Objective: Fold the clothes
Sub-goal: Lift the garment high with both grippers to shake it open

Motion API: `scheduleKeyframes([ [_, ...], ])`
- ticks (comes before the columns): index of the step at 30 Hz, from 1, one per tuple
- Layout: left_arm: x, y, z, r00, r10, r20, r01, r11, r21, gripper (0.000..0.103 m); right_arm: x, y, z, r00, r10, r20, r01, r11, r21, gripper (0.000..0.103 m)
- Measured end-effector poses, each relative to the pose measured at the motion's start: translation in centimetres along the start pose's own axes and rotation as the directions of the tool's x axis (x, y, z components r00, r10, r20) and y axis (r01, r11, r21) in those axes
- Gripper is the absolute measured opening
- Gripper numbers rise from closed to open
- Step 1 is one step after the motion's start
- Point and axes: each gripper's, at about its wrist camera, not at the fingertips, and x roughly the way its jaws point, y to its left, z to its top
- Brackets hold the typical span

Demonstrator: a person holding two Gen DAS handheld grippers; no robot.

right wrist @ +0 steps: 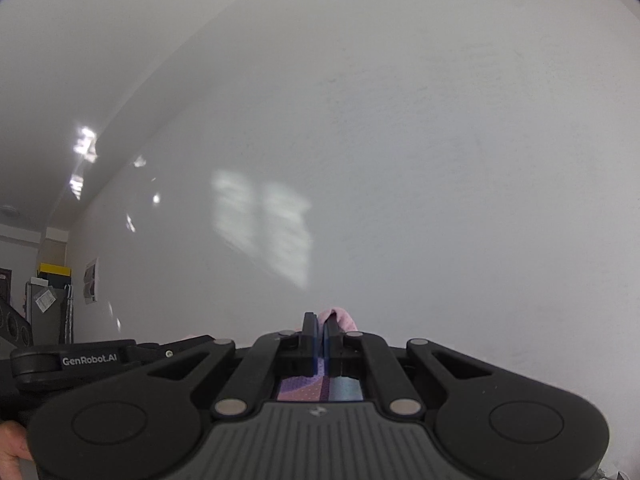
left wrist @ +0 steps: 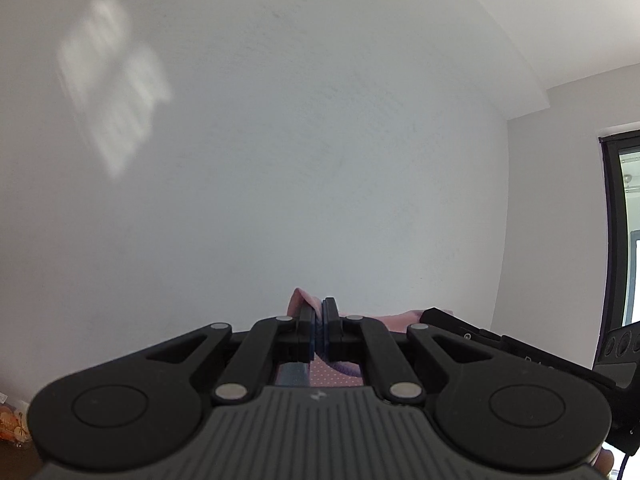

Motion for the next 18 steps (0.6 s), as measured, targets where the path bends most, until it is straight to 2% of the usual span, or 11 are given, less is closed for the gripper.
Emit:
scheduleKeyframes([
  [3, 4.4, 3.1, -2.5, 0.995, 0.051, -0.081, -0.053, 0.998, -0.021, 0.003, 4.2, -2.5, -3.6, 0.995, -0.034, -0.099, 0.037, 0.999, 0.034, 0.002],
  [5, 8.4, 5.5, -5.0, 0.982, 0.093, -0.167, -0.1, 0.994, -0.033, 0.005, 7.5, -4.5, -7.1, 0.977, -0.059, -0.204, 0.07, 0.997, 0.046, 0.003],
  [6, 10.3, 6.7, -6.3, 0.971, 0.113, -0.21, -0.124, 0.992, -0.038, 0.014, 9.2, -5.6, -9.2, 0.961, -0.073, -0.267, 0.089, 0.995, 0.049, 0.006],
  [7, 12.4, 8.1, -8.2, 0.952, 0.167, -0.257, -0.179, 0.984, -0.022, 0.041, 11.0, -6.8, -11.3, 0.941, -0.086, -0.329, 0.108, 0.993, 0.051, 0.013],
  [8, 14.1, 9.3, -10.4, 0.919, 0.254, -0.301, -0.26, 0.965, 0.02, 0.058, 12.7, -7.9, -13.4, 0.916, -0.098, -0.389, 0.128, 0.99, 0.052, 0.022],
  [9, 15.2, 10.0, -12.6, 0.88, 0.337, -0.334, -0.329, 0.941, 0.083, 0.065, 14.4, -8.9, -15.6, 0.887, -0.112, -0.449, 0.15, 0.987, 0.05, 0.044],
  [10, 15.8, 10.5, -14.9, 0.843, 0.404, -0.356, -0.373, 0.915, 0.154, 0.063, 15.1, -9.7, -18.4, 0.851, -0.143, -0.506, 0.19, 0.981, 0.043, 0.057],
  [11, 15.6, 10.8, -17.1, 0.817, 0.444, -0.367, -0.391, 0.896, 0.212, 0.063, 15.3, -10.6, -20.8, 0.816, -0.167, -0.553, 0.226, 0.973, 0.039, 0.058],
  [12, 15.0, 11.0, -19.0, 0.805, 0.46, -0.374, -0.391, 0.886, 0.248, 0.063, 15.1, -11.2, -22.6, 0.795, -0.16, -0.585, 0.23, 0.972, 0.046, 0.058],
  [15, 12.4, 11.4, -24.1, 0.779, 0.449, -0.438, -0.371, 0.893, 0.256, 0.073, 13.2, -12.4, -28.0, 0.738, -0.083, -0.67, 0.192, 0.977, 0.091, 0.063],
  [18, 10.2, 11.4, -28.9, 0.717, 0.412, -0.562, -0.316, 0.911, 0.265, 0.074, 9.6, -11.7, -32.8, 0.661, -0.116, -0.741, 0.177, 0.984, 0.004, 0.064],
])
